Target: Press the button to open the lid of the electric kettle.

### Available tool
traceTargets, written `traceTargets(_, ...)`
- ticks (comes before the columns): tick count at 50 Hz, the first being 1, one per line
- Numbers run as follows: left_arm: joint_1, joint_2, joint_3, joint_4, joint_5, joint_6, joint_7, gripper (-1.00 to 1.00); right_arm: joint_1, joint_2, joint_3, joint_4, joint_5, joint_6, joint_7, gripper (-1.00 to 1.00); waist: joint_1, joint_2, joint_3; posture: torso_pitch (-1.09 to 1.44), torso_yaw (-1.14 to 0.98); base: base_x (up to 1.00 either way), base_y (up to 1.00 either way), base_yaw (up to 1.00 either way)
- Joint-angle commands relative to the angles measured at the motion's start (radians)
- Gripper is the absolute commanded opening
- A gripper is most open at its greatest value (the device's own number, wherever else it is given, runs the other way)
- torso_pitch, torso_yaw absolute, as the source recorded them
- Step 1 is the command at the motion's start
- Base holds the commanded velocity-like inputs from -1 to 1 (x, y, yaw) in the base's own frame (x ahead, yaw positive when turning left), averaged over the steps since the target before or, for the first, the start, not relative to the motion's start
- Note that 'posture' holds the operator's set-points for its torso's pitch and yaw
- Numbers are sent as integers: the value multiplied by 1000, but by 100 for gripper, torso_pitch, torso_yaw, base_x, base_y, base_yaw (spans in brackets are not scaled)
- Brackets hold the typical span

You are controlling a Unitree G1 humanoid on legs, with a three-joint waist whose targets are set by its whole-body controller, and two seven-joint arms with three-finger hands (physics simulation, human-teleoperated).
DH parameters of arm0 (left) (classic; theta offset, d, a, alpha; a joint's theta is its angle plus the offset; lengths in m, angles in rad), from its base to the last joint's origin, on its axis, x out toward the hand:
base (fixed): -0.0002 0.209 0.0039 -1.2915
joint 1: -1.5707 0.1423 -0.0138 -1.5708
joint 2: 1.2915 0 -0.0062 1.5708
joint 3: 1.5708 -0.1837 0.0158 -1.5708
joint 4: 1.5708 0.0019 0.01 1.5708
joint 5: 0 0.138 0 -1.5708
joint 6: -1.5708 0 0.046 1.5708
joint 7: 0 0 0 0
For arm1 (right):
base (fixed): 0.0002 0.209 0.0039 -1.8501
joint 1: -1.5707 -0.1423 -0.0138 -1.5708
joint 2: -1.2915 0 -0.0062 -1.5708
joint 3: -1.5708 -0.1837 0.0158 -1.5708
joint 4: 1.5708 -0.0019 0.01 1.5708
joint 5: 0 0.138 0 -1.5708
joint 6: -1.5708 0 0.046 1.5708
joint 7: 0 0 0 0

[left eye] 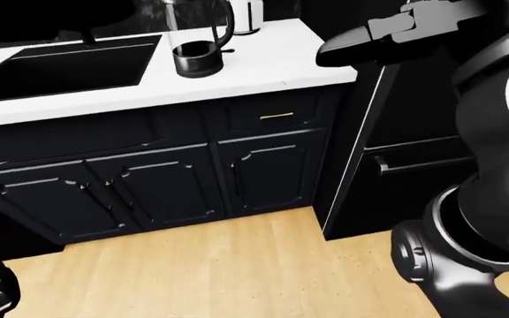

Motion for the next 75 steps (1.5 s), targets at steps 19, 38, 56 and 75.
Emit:
traceTargets(19, -27, 13, 30, 2, 27, -20, 1, 100, -23, 11, 1, -12, -23, -37, 20, 100, -13, -3, -4, 0, 0, 0, 33, 0)
traceTargets(38, -30, 3, 27, -10, 25, -11, 10, 100, -25, 20, -3, -17, -17, -39, 19, 100, -10, 49, -10, 0, 0, 1, 14, 0)
traceTargets(56, -30, 6, 27, -9, 21, -12, 10, 100, -28, 18, 1, -24, -6, -37, 9, 100, 5, -18, -11, 0, 0, 12, 8, 0)
traceTargets(75, -27, 8, 25, -11, 26, -15, 3, 100, -24, 24, 10, -22, -25, -40, 20, 100, -14, 82, -3, 0, 0, 18, 31, 0)
